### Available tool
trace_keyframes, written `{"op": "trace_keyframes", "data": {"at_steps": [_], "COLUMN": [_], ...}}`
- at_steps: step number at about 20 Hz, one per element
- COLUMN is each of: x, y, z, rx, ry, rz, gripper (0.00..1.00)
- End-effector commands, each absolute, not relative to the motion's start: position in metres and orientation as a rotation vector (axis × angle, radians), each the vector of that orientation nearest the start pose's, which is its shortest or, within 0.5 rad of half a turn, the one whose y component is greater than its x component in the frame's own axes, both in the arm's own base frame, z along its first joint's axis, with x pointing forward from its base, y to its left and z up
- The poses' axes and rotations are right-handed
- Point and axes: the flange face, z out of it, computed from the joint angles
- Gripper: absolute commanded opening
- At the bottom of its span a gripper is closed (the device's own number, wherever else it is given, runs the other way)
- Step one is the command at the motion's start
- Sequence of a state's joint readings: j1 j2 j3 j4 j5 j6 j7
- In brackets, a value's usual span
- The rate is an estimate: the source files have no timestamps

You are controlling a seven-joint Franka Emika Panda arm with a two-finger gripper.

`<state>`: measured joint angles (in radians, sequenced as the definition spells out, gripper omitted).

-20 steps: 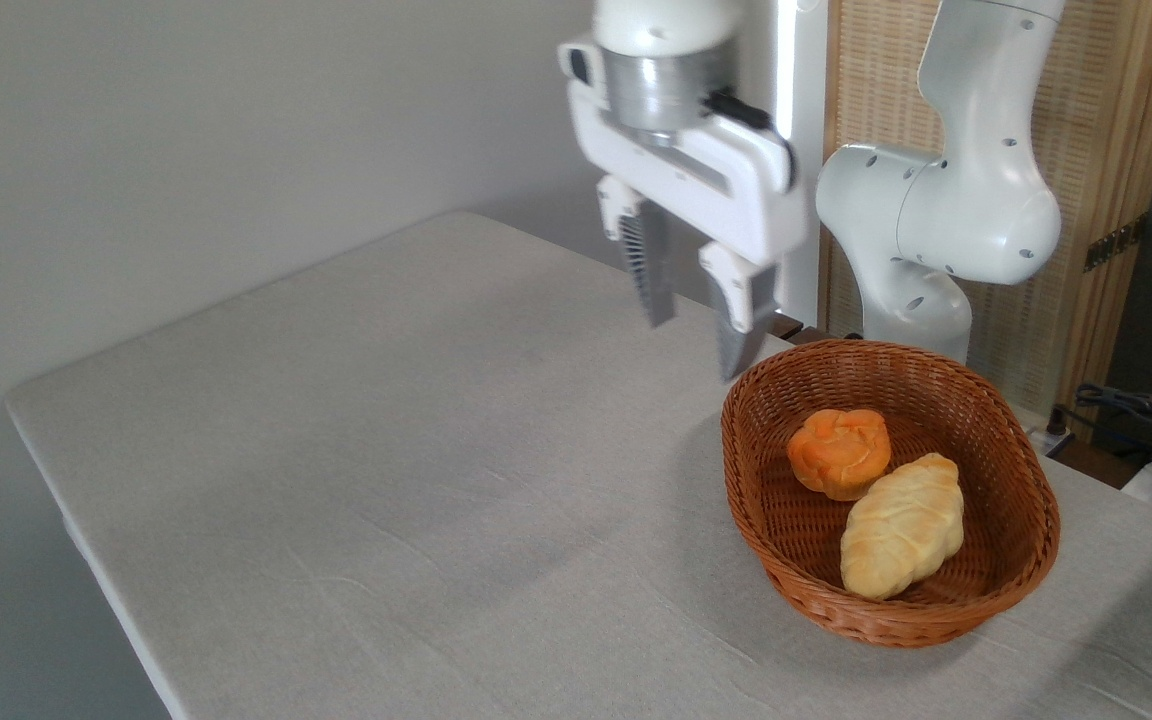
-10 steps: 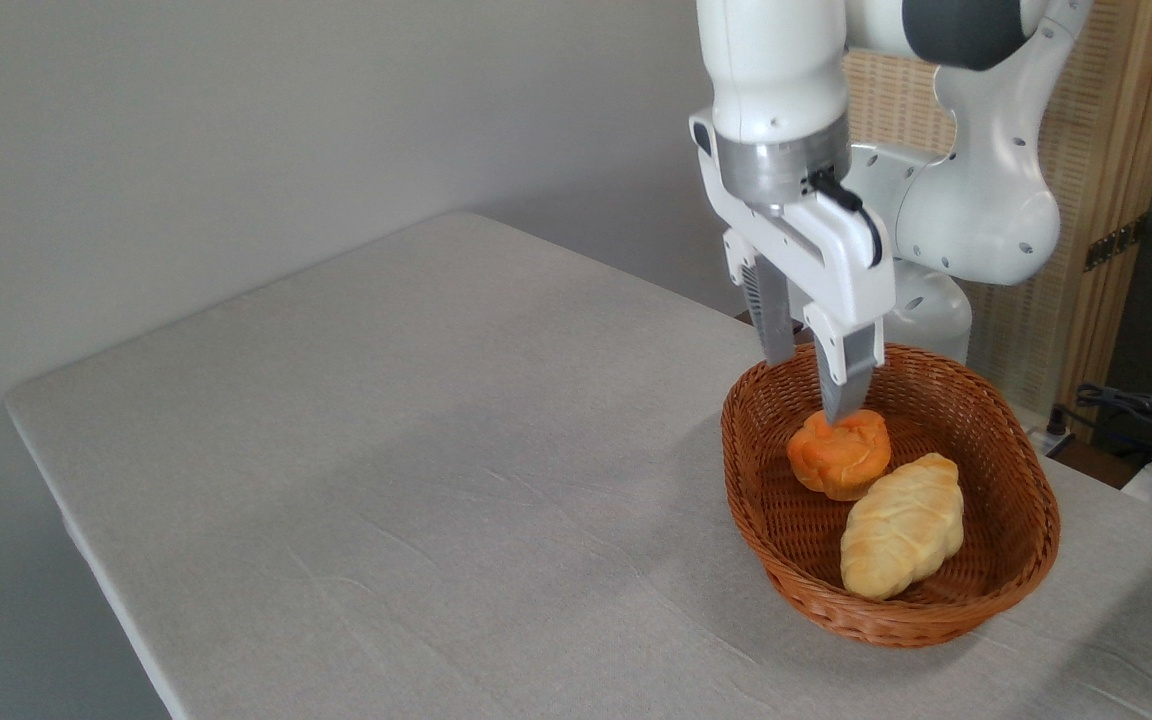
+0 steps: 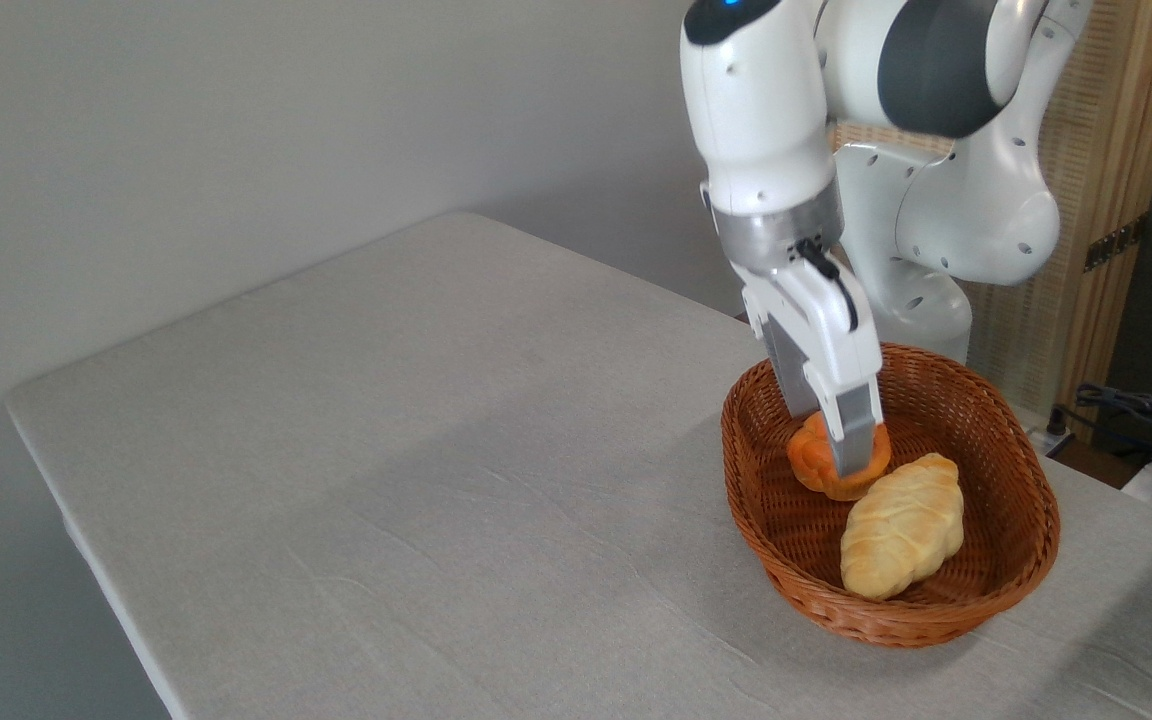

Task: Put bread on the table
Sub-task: 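Lower the gripper onto the orange roll and close on it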

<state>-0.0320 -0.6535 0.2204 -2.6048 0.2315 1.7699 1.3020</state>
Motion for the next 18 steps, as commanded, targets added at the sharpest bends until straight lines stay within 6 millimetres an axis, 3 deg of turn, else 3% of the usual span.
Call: {"op": "trace_keyframes", "data": {"at_steps": [1, 2, 6, 8, 16, 18], "x": [0.316, 0.316, 0.314, 0.314, 0.315, 0.318], "y": [0.081, 0.081, 0.083, 0.082, 0.083, 0.089], "z": [0.419, 0.418, 0.415, 0.415, 0.417, 0.429], "rx": [-2.552, -2.555, -2.574, -2.575, -2.574, -2.592], "ry": [1.887, 1.884, 1.883, 1.885, 1.887, 1.874], "rz": [0.342, 0.346, 0.359, 0.358, 0.356, 0.348], "gripper": [1.0, 0.98, 0.51, 0.4, 0.39, 0.39]}}
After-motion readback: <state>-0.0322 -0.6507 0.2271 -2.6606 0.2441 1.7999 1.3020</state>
